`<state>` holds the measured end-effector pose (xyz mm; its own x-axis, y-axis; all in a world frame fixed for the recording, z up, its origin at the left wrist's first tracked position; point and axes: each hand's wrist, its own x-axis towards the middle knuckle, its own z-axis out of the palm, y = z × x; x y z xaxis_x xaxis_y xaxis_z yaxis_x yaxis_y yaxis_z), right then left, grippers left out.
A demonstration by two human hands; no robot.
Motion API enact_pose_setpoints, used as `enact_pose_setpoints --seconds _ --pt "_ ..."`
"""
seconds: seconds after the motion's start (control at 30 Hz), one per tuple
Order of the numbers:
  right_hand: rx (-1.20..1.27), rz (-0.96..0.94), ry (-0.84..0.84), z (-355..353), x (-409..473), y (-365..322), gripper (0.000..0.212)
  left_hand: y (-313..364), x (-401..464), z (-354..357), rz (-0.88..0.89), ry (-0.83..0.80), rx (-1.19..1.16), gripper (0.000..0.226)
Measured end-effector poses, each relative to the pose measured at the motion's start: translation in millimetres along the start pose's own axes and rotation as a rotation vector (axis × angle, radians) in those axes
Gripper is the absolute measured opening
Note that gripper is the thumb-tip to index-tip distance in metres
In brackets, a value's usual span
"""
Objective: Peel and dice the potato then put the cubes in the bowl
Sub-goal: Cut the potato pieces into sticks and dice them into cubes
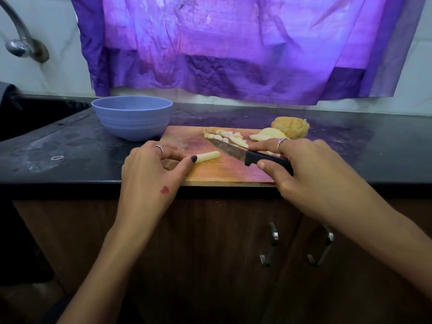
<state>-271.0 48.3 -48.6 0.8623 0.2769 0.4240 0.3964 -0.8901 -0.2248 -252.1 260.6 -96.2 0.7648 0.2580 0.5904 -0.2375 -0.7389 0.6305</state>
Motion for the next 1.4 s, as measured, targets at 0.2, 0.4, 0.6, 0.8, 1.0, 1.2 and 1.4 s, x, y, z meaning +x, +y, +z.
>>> enact_pose_setpoints --seconds 0.2,0.4,0.6,0.8,1.0,1.2,1.4 --pt "-0.036 0.001 -0.016 0.4 -3.3 -5.0 0.036 -3.4 1.1 -1.0 -0.031 -0.048 -0.072 0.013" --pt "-0.046 -0.034 -0.003 0.8 0.0 -2.4 0.031 -1.9 1.5 -2.5 -0.069 -0.099 -0.178 0.005" --pt "-0.020 -0.056 -0.028 -2.8 8.2 -4.1 0.026 -3.0 3.2 -2.7 -0.091 -0.112 -0.221 0.006" --pt "0.063 -0.041 -0.086 -4.4 19.6 -4.0 0.015 -1.1 6.0 -4.2 -0.088 -0.146 -0.218 0.011" --pt "0.025 -0.067 -0.162 -5.1 27.0 -6.5 0.011 -1.1 9.8 -4.1 -0.106 -0.160 -0.184 0.004" --pt "-0.261 -0.167 -0.055 -1.6 12.9 -13.9 0.023 -1.9 10.7 -3.2 -0.140 -0.166 -0.177 0.009" --pt "-0.073 -0.058 0.083 9.2 9.2 -13.3 0.024 -2.3 11.1 -3.8 -0.153 -0.168 -0.186 0.014"
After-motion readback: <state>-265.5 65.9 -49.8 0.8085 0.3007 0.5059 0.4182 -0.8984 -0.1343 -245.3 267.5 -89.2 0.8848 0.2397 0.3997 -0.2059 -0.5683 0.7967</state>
